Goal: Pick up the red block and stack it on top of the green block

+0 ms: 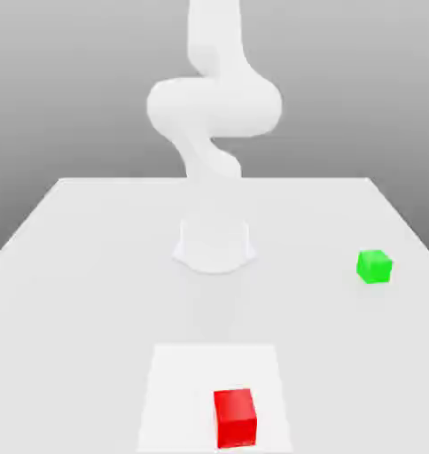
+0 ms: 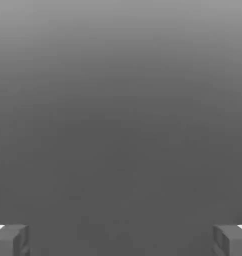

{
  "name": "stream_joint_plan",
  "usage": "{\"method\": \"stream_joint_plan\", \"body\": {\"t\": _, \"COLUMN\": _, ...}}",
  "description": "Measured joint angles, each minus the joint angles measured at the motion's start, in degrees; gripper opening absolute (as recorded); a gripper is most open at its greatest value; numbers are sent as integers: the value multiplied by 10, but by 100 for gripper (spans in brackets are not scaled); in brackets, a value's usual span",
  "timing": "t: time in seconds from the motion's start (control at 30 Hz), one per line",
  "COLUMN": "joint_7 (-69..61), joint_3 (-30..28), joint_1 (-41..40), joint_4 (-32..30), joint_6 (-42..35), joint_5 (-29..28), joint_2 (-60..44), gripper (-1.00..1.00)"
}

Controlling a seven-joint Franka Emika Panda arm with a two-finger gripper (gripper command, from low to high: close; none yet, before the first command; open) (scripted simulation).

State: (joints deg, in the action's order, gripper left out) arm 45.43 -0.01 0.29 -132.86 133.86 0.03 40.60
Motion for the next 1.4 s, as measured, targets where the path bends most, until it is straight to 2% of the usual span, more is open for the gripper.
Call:
{"method": "stream_joint_plan", "body": {"t": 0.77, "joint_7": -35, "joint_3": 7, "joint_1": 20, "joint_4": -99, "joint_6": 192, "joint_5": -2, "joint_2": -481, "gripper": 0}}
{"method": "stream_joint_plan", "body": {"t": 0.97, "joint_7": -34, "joint_3": 5, "joint_1": 23, "joint_4": -92, "joint_6": 282, "joint_5": -6, "joint_2": -606, "gripper": 0}}
{"method": "stream_joint_plan", "body": {"t": 1.0, "joint_7": -34, "joint_3": 5, "joint_1": 23, "joint_4": -90, "joint_6": 292, "joint_5": -6, "joint_2": -618, "gripper": -100}}
{"method": "stream_joint_plan", "body": {"t": 1.23, "joint_7": -33, "joint_3": 5, "joint_1": 22, "joint_4": -90, "joint_6": 291, "joint_5": -7, "joint_2": -617, "gripper": -100}}
{"method": "stream_joint_plan", "body": {"t": 1.4, "joint_7": -36, "joint_3": 9, "joint_1": 22, "joint_4": -105, "joint_6": 216, "joint_5": -2, "joint_2": -527, "gripper": -100}}
